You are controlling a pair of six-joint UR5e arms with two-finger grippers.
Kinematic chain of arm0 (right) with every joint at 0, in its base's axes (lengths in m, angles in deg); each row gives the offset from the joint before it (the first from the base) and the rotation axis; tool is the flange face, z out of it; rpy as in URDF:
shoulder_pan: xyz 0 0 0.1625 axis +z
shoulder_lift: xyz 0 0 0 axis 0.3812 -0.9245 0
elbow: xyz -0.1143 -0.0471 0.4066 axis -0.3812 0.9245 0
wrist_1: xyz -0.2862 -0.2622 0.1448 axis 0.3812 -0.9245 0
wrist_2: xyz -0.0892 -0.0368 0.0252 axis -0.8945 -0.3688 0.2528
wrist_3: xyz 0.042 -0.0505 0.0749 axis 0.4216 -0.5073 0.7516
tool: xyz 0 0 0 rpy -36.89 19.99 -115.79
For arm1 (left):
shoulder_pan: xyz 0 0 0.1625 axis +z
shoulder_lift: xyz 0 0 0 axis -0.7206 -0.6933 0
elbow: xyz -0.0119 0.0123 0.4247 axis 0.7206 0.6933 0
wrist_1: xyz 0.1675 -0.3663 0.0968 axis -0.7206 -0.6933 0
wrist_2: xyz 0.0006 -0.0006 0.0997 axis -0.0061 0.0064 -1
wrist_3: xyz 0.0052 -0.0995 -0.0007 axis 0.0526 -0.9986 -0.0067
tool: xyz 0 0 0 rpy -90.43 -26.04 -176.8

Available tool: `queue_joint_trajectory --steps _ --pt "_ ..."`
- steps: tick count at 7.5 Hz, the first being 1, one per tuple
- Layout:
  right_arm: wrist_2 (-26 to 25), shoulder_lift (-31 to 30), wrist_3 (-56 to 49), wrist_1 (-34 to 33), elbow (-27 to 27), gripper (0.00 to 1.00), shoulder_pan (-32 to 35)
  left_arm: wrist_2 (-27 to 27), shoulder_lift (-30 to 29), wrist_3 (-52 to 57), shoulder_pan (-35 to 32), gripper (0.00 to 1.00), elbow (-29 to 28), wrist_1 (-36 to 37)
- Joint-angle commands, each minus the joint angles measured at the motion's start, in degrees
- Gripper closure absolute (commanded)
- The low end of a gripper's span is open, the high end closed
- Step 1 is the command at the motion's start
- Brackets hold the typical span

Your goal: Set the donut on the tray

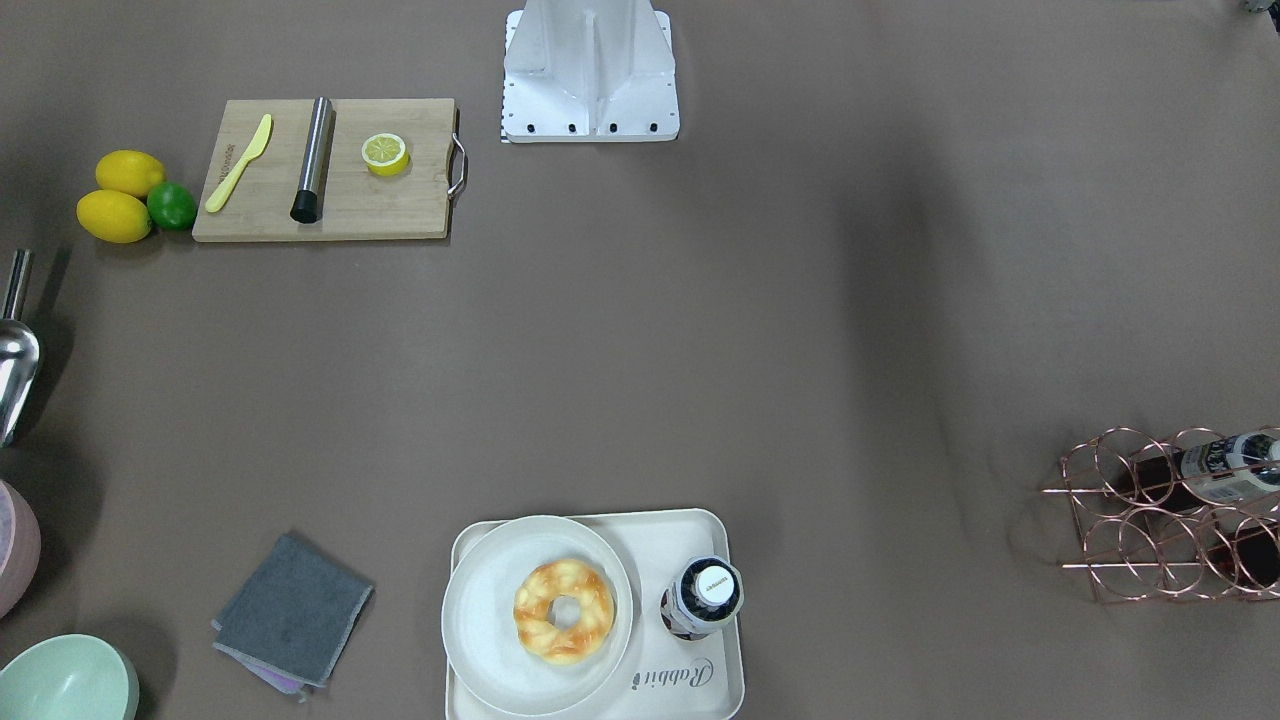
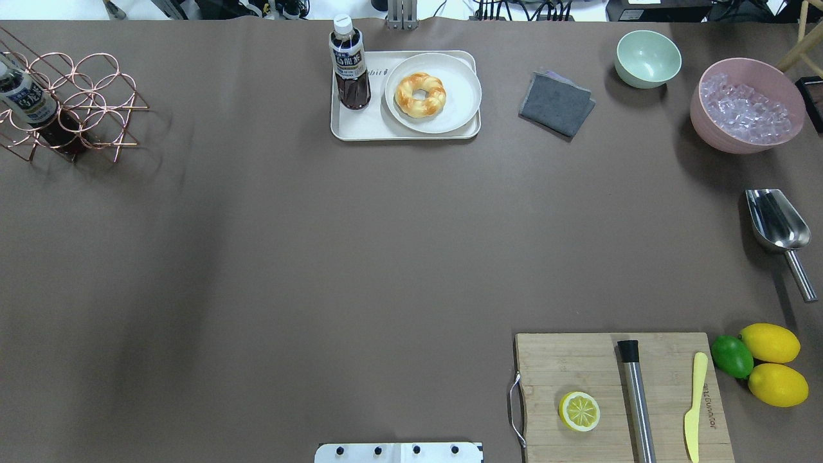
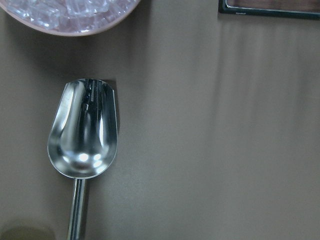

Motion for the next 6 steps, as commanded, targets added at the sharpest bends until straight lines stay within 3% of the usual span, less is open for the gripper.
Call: queue_joint_trajectory --steps 1,3,6 --pt "-0.52 -1.98 -0.70 0.56 2.20 0.00 0.06 -0.39 -0.49 0.10 0.09 0.02 -0.81 -0.10" --pt "-0.78 -4.88 -0.44 5.99 2.64 0.00 0.06 -0.39 -0.40 0.10 0.09 0.02 -0.72 -0.01" --pt "-0.61 -5.07 -0.09 6.27 2.55 0.00 0.06 -0.39 0.21 0.10 -0.26 0.02 -0.46 -0.01"
